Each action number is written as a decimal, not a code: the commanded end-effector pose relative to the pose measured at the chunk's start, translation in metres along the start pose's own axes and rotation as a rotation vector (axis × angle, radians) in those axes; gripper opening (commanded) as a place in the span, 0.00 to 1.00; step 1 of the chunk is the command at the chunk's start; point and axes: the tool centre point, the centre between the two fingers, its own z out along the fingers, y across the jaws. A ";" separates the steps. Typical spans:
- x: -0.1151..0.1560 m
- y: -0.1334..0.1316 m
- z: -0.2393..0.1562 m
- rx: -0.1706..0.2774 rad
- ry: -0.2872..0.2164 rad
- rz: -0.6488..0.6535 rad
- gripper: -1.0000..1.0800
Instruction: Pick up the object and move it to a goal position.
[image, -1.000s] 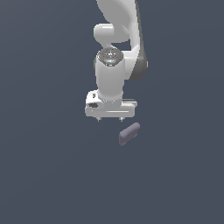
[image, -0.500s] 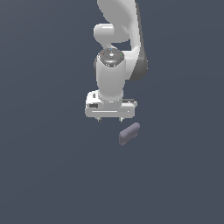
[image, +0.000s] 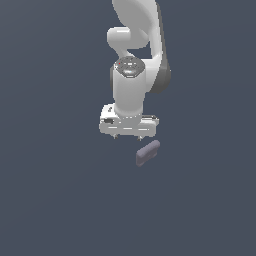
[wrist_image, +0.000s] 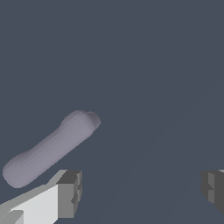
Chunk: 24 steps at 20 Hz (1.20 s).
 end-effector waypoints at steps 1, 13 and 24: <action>0.000 -0.004 0.001 0.001 -0.001 0.034 0.96; 0.003 -0.029 0.010 0.008 -0.007 0.287 0.96; 0.004 -0.056 0.018 0.012 -0.015 0.547 0.96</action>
